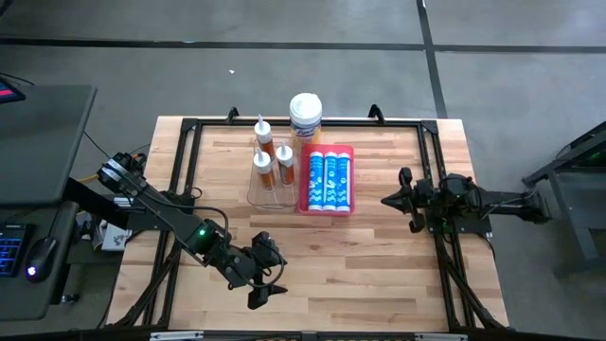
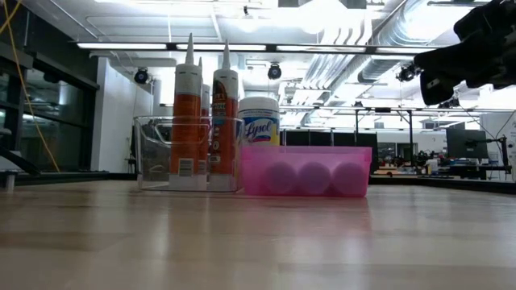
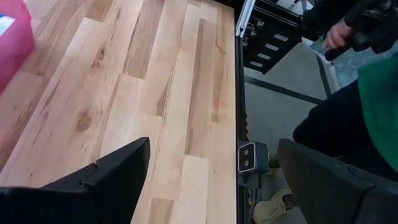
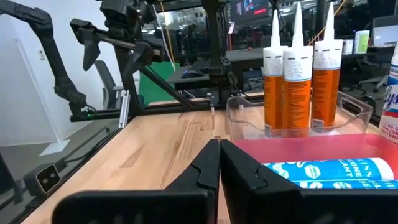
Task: Pick & place silicon tubes, Sealant and Lysol wipes
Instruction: Return to Home Position
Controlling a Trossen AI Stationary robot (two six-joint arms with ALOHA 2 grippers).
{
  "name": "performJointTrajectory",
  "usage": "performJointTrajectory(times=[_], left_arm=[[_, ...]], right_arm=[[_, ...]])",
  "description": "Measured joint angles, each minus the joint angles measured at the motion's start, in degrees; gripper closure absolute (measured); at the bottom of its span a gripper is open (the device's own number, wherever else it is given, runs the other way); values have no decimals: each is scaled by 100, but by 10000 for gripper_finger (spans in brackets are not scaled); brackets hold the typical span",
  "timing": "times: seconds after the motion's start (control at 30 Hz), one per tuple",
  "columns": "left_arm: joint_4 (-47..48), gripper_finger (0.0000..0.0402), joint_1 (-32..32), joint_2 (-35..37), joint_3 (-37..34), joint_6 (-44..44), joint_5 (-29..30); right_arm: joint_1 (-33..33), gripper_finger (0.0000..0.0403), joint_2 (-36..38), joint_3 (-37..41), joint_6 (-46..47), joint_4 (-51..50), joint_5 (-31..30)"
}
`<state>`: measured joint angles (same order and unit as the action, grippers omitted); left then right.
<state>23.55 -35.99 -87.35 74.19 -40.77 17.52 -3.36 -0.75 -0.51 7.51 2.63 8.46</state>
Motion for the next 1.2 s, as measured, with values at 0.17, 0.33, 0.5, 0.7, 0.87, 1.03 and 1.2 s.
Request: performJointTrajectory(times=[0.17, 0.33, 0.5, 0.7, 0.87, 1.03, 1.2], left_arm=[[0, 56, 0, 0, 0, 0, 0], [0, 56, 0, 0, 0, 0, 2], [0, 56, 0, 0, 0, -2, 2], [0, 56, 0, 0, 0, 0, 4], [0, 56, 0, 0, 0, -1, 4], [0, 56, 0, 0, 0, -1, 4], [1, 56, 0, 0, 0, -1, 4]], right_arm=[[0, 393, 0, 0, 0, 9, -195], [0, 399, 0, 0, -1, 16, -213], [0, 399, -2, 0, -2, 29, -216], [0, 392, -2, 2, -2, 52, -220], [0, 391, -2, 2, -2, 57, -233], [0, 391, -2, 2, -2, 59, -235], [0, 391, -2, 2, -2, 60, -233]])
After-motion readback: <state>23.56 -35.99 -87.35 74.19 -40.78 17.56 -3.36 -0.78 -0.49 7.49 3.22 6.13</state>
